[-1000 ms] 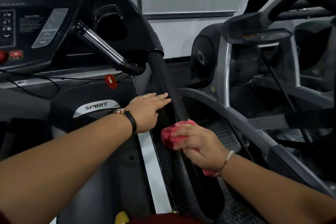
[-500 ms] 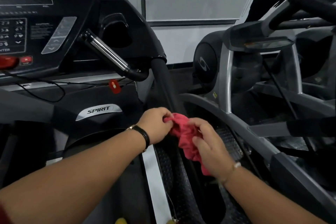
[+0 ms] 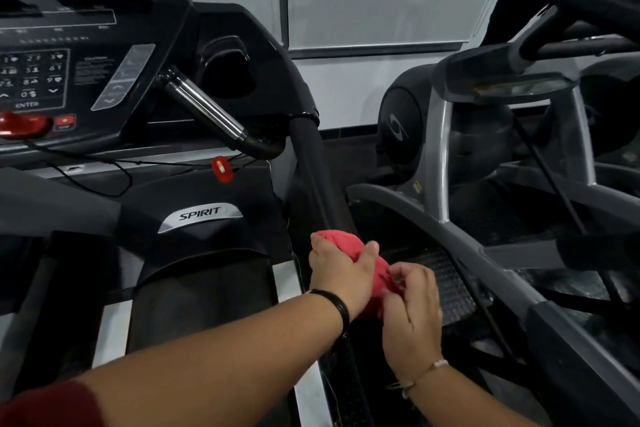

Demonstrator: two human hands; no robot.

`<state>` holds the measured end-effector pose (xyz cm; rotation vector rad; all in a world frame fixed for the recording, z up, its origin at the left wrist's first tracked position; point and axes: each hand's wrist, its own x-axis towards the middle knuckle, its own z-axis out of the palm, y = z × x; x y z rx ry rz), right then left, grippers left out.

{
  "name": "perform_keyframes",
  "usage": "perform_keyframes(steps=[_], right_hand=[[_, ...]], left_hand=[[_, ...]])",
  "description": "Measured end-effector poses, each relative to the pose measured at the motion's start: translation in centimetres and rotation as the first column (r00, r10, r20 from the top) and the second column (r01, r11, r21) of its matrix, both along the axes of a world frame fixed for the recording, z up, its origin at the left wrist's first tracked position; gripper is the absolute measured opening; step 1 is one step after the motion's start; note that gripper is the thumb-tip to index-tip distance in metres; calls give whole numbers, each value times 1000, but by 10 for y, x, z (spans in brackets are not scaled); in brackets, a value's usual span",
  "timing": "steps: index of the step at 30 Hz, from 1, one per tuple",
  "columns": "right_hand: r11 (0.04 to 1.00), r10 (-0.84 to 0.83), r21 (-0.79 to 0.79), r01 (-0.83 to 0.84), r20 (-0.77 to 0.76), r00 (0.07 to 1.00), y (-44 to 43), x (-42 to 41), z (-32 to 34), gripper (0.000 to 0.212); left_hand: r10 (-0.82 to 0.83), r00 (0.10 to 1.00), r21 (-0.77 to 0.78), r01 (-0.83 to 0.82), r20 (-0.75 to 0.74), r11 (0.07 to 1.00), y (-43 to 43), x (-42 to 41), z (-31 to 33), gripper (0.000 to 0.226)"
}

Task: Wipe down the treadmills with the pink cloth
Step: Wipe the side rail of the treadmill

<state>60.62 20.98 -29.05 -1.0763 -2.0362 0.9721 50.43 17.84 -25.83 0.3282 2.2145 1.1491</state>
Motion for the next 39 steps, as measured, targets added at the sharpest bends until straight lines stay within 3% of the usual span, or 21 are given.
perform_keyframes(steps=[3,7,10,11,13,14,18,20,22,27,30,32,34,37,39], right_hand=[[988,-64,-146,57,-43,997,6,-1,-3,28],[971,-71,-230,61,-36,997,7,-4,-5,27],[978,-56,-201,45,-48,997,6,-3,-4,28],[982,-36,-184,29,-33,999,5,-4,-4,31],[989,20,-147,-20,3,1000,5,-5,-4,37],[991,37,-132,-35,10,999,6,-5,-5,38],[991,29,-130,-28,3,1000,8,-9,-8,37],[991,21,-132,-19,9,1000,9,-9,-9,42],[989,16,-149,-9,42,999,10,-9,-11,49],[985,8,-170,5,78,997,10,-11,-9,49],[977,37,-213,-9,126,991,9,-9,-5,28],[973,57,-230,-25,133,989,7,-8,-3,22],[973,50,-231,-27,95,994,5,-8,-2,27],[965,-24,-259,22,-2,1000,4,-10,-3,31],[949,-84,-310,60,-66,994,5,-10,-2,33]], left_hand=[[5,998,41,-3,-58,999,-2,-5,-12,92],[-16,999,202,7,43,979,-17,-28,-23,76],[1,1000,-80,0,15,997,-27,-44,-40,66],[-5,998,-110,12,65,994,-30,-45,-43,65],[-116,976,-73,131,184,989,-33,-37,-50,69],[-174,973,-91,189,153,978,-33,-32,-53,61],[-82,996,115,77,34,990,-16,-13,-40,40],[-20,1000,180,21,-7,983,-9,-4,-28,67],[-50,992,49,56,-115,997,-3,0,-21,98],[-87,980,-20,85,-180,996,6,-14,-14,116],[-154,955,-97,134,-253,986,11,-20,-4,124],[-225,909,-140,187,-351,972,10,-18,-1,119],[-277,829,-89,269,-486,959,0,-12,-10,92],[-319,607,34,496,-728,868,-21,-6,-22,49],[-455,425,-40,695,-782,718,-24,-14,-21,41]])
